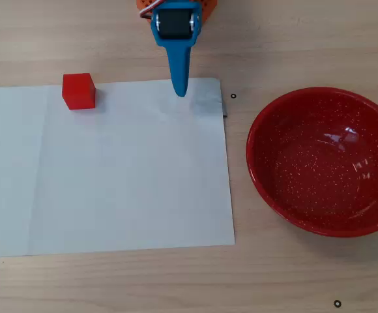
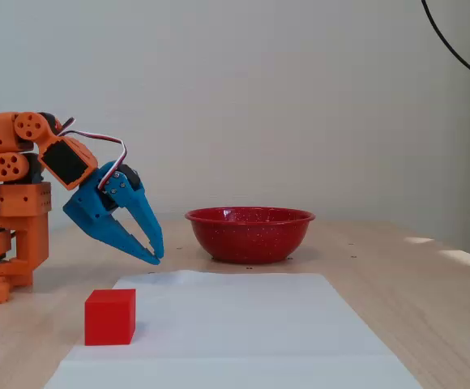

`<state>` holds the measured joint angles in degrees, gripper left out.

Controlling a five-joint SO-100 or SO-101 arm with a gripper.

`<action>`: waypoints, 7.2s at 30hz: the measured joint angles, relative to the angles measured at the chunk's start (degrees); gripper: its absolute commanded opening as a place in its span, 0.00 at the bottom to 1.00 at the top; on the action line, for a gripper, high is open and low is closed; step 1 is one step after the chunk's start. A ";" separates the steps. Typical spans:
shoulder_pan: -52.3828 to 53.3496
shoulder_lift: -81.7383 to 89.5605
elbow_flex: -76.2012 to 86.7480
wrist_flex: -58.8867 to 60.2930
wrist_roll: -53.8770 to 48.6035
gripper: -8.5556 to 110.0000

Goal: Grasp the red cube and put it in the red bowl

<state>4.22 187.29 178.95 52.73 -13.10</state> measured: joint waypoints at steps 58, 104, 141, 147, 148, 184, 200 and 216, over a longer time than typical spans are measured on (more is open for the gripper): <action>-0.09 -27.95 -28.21 16.00 6.94 0.08; -32.78 -89.65 -94.48 49.04 43.33 0.08; -45.62 -98.53 -87.80 47.20 61.79 0.46; -48.34 -98.53 -86.84 44.12 61.79 0.47; -48.60 -98.53 -86.84 43.77 61.79 0.47; -49.31 -98.53 -74.36 24.43 61.79 0.48; -49.22 -98.53 -71.37 21.36 60.82 0.45; -49.22 -100.11 -71.37 18.72 60.03 0.38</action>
<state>-45.00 87.19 107.58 71.46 46.93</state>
